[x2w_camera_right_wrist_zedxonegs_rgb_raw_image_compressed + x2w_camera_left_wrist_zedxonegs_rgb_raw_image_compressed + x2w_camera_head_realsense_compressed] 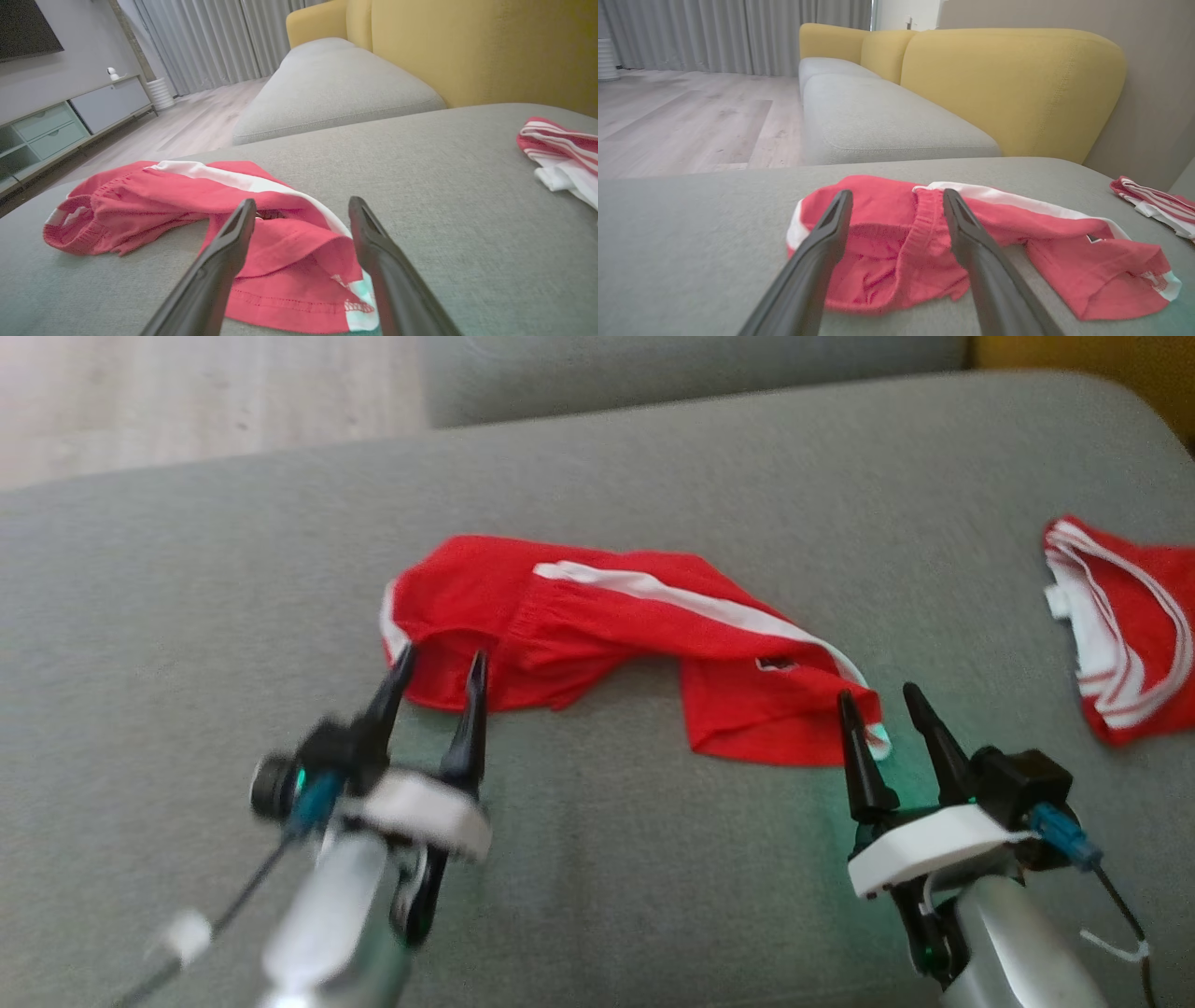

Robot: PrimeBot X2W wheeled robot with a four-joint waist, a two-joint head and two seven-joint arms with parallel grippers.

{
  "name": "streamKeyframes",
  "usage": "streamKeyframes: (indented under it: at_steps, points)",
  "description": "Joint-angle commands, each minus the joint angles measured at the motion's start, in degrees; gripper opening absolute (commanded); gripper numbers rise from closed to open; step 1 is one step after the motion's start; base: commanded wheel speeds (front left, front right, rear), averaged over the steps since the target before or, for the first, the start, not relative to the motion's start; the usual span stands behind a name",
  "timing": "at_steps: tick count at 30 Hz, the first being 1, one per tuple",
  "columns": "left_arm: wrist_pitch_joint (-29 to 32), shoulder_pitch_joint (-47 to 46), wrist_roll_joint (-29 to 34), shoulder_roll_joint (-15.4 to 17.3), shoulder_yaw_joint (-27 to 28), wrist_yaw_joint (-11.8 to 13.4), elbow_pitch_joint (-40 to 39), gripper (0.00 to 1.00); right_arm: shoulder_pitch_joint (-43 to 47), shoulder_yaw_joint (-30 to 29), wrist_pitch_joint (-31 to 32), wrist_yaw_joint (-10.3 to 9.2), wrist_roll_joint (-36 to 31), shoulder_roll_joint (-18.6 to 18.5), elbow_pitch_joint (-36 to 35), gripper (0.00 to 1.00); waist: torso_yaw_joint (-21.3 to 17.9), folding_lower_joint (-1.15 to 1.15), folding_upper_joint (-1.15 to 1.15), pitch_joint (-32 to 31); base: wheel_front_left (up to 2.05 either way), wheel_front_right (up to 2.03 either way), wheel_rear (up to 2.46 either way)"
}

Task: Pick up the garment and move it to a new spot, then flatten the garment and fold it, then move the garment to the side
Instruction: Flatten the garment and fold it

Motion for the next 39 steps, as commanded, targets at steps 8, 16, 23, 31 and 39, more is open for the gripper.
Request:
streamKeyframes:
  at_steps: [8,16,23,31,39]
  points:
    - [3.18,-19.21,-9.35,0.21,-3.16,-2.14,13.95,1.00,-3.36,1.59,-0.25,-0.04,0.45,-0.15,-2.34,1.00,-6.29,-0.01,0.00,6.02,0.00,0.00,0.00]
    - [11.28,-28.10,-18.76,0.21,-7.00,-3.36,24.95,1.00,-4.21,1.83,-0.25,-0.04,0.79,-0.15,-2.83,1.00,-8.68,-0.01,0.00,7.79,0.00,0.00,0.00]
    - [13.15,-28.65,-22.91,0.20,-11.36,-3.59,26.89,1.00,-4.41,1.47,-0.25,-0.04,0.70,-0.15,-2.77,1.00,-8.46,-0.01,0.00,8.04,0.00,0.00,0.00]
    - [8.80,-28.87,-27.47,0.29,-17.49,-3.62,23.31,1.00,-4.80,2.33,-0.25,-0.04,0.78,-0.15,-2.29,1.00,-8.04,-0.01,0.00,7.92,0.00,0.00,0.00]
    - [2.37,-28.07,-30.66,0.40,-21.12,-3.63,21.81,0.00,-3.50,1.29,-0.25,-0.04,0.45,-0.15,-0.91,1.00,-5.82,-0.01,0.00,6.12,0.00,0.00,0.00]
